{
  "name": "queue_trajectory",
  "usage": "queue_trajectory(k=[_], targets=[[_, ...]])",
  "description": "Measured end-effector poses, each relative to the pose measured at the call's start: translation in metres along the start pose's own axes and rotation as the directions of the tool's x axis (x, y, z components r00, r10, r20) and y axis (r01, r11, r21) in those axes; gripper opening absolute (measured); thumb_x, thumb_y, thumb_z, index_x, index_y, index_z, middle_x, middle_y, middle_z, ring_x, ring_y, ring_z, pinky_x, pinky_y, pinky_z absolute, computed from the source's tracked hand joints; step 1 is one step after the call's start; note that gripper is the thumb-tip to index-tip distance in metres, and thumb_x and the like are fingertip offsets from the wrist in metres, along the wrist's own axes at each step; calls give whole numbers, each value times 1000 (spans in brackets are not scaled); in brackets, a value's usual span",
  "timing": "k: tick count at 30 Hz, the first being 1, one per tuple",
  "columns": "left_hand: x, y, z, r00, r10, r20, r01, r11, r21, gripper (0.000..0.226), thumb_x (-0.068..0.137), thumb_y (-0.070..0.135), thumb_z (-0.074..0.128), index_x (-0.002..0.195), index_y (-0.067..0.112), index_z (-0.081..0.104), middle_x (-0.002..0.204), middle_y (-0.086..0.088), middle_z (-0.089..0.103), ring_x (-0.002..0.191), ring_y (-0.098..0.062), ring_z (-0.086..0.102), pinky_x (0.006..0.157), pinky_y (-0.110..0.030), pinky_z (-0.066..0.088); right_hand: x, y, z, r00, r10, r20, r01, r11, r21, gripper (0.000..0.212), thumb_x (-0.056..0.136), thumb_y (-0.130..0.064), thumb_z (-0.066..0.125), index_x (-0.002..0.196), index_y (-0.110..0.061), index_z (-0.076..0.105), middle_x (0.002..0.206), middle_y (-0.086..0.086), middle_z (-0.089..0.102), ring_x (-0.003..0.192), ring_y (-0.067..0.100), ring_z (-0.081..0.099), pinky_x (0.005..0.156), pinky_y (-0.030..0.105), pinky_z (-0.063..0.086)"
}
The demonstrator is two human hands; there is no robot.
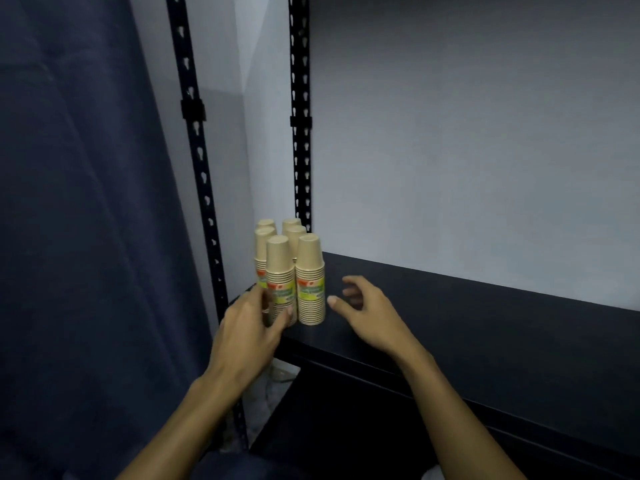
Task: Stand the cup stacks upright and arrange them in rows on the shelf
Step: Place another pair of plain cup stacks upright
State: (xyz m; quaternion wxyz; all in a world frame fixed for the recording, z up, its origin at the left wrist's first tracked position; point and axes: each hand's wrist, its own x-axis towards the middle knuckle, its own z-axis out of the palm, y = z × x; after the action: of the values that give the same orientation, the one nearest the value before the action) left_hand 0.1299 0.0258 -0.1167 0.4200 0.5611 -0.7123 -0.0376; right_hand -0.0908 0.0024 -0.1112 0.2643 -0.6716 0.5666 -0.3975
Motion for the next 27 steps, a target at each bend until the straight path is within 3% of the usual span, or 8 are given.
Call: queue_trajectory(k=[2,6,9,12,17,21,24,27], targets=[[12,-5,-4,999,-50,-21,48,997,-64,28,90,41,70,107,23,56,96,14,62,81,4,58,66,-6,43,10,-13,12,1000,-30,1,30,998,61,67,91,-44,70,148,-22,42,136,-4,56,124,14,56,102,33,48],[28,-12,5,994,-102,36,107,980,-168,52,89,34,74,132,12,54,107,5,69,86,2,63,70,-3,46,22,-19,34,996,-89,9,87,986,145,61,90,-28,74,144,-23,46,132,-8,62,114,4,61,103,40,53],[28,-15,15,994,-104,15,105,970,-221,51,88,30,75,132,13,55,99,12,66,82,9,62,64,1,45,24,-15,39,992,-111,-56,118,983,140,56,91,-19,74,140,-23,48,121,-14,63,102,-7,60,93,25,55],[25,-15,21,996,-86,4,84,958,-275,51,88,29,76,132,16,56,98,15,67,82,8,64,67,0,46,19,-9,35,989,-114,-90,126,982,140,54,91,-19,74,138,-23,49,115,-19,62,95,-12,61,75,8,51],[23,-4,34,998,32,63,-10,949,-314,38,90,31,73,124,20,62,101,10,66,87,7,62,69,-4,47,1,7,11,983,-127,-134,144,981,131,53,88,-25,77,134,-26,51,117,-19,63,100,-10,60,81,18,55],[24,12,58,987,86,135,-30,928,-373,42,92,34,70,130,19,60,110,8,56,88,5,58,73,-5,45,-15,27,-16,982,-105,-159,124,985,117,55,86,-32,77,135,-28,52,121,-15,66,104,0,64,86,32,60],[27,26,79,974,124,191,-30,900,-434,49,92,36,68,137,20,56,111,9,56,95,8,58,79,-7,48,-27,41,-40,979,-88,-183,104,991,79,56,85,-39,77,135,-28,53,123,-15,66,105,1,63,83,27,58],[30,46,100,946,156,285,25,839,-543,52,91,34,70,138,21,53,120,12,66,105,6,64,93,-21,55,-39,53,-65,973,-65,-220,78,996,52,54,85,-36,76,133,-28,55,120,-13,66,101,-2,62,77,17,54]])
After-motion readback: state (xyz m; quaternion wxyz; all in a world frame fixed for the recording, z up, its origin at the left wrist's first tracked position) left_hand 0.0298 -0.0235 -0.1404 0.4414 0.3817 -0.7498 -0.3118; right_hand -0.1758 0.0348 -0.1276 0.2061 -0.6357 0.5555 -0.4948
